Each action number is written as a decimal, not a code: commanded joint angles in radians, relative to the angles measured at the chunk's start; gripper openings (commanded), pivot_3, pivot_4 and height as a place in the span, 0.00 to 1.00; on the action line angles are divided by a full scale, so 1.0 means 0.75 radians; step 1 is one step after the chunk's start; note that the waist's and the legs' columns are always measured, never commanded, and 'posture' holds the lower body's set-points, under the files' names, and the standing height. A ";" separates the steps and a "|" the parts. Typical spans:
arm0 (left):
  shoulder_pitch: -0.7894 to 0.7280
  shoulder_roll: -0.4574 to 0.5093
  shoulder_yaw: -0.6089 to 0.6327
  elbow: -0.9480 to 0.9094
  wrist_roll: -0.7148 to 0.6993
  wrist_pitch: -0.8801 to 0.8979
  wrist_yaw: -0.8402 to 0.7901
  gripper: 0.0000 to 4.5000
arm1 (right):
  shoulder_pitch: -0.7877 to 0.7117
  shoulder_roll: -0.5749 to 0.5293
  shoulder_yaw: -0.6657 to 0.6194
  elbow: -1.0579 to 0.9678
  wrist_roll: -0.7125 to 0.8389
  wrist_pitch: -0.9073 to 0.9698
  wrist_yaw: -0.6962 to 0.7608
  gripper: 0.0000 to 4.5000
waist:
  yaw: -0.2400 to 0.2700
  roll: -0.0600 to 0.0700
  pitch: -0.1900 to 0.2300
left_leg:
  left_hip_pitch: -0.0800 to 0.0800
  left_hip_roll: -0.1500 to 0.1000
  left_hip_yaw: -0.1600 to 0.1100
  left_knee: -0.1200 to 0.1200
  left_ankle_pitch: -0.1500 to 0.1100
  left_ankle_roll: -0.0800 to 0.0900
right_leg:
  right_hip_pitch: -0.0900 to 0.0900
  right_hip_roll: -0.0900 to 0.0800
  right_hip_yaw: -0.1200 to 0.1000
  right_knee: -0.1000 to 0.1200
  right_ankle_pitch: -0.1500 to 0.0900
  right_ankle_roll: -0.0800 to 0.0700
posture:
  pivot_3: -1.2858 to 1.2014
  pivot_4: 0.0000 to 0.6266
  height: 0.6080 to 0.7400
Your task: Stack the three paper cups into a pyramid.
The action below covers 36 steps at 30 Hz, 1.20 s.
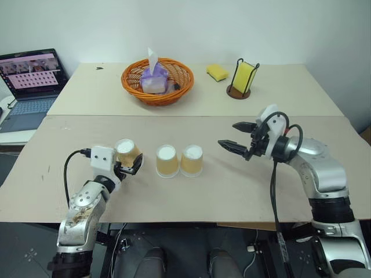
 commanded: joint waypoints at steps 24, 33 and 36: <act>-0.062 -0.002 0.018 -0.088 -0.018 0.037 -0.020 0.55 | -0.003 -0.017 -0.021 -0.045 0.009 -0.013 -0.026 1.00 | 0.000 0.000 0.000 | 0.000 0.000 0.000 0.000 0.000 0.000 | 0.000 0.000 0.000 0.000 0.000 0.000 | 0.52 0.24 1.00; -0.231 0.040 0.094 -0.036 -0.082 0.078 -0.024 0.55 | -0.017 -0.005 -0.018 -0.028 -0.001 -0.020 -0.047 1.00 | 0.001 0.000 0.000 | 0.000 0.000 0.000 0.001 0.000 0.000 | 0.000 0.000 0.000 0.001 0.000 0.000 | 0.52 0.24 1.00; -0.452 0.144 0.121 0.099 -0.150 0.106 -0.140 0.55 | -0.026 0.008 -0.015 -0.014 -0.015 -0.024 -0.076 1.00 | 0.002 -0.001 0.001 | 0.000 0.000 -0.001 0.002 0.000 0.000 | 0.000 0.000 -0.001 0.002 0.000 0.000 | 0.52 0.24 1.00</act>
